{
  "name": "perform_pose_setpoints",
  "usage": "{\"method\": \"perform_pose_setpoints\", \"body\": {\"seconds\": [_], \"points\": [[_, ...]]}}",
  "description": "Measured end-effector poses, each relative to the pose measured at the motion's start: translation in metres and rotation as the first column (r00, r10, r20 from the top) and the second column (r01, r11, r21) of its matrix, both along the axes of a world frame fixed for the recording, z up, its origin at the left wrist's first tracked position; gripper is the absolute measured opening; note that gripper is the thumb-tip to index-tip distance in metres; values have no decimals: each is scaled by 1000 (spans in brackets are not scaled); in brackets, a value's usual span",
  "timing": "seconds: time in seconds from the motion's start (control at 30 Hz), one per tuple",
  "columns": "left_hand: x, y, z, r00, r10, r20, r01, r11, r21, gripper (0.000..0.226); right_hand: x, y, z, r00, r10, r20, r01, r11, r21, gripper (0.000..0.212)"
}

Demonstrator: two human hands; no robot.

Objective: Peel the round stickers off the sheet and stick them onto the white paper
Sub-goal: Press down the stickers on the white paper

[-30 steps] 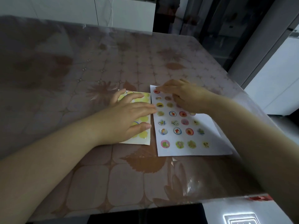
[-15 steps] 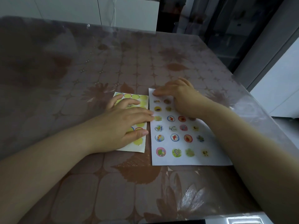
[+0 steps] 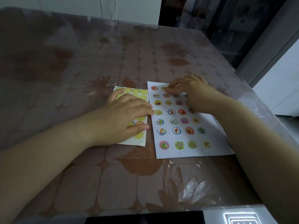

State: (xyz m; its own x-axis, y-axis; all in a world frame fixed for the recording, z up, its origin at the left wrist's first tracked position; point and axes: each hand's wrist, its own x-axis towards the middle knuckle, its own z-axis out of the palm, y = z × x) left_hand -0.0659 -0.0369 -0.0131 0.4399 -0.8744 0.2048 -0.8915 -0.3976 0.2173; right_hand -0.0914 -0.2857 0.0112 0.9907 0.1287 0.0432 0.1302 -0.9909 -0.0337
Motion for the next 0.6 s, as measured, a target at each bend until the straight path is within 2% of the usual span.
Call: {"method": "perform_pose_setpoints", "body": {"seconds": [0.1,0.23,0.27,0.33,0.47,0.6], "points": [[-1,1,0,1000,0,7,0,1000,-3,58,1,1,-2,999,-20,26,19,999,25,75],[0,2,0,1000,-8,12,8,1000,-1,58,-3,-11,-7,956,-275,104,233,924,302,68],[0,2,0,1000,-8,15,8,1000,2,58,-3,-15,-7,944,-302,133,247,914,322,68],[1,2,0,1000,-3,13,3,1000,10,58,-2,-20,-6,955,-259,142,216,940,263,69],[1,3,1,1000,2,16,-3,1000,16,57,-2,-17,-6,985,-163,62,154,980,126,74],[1,3,1,1000,2,13,-2,1000,22,56,-4,-12,1,992,-124,30,124,992,23,67]]}}
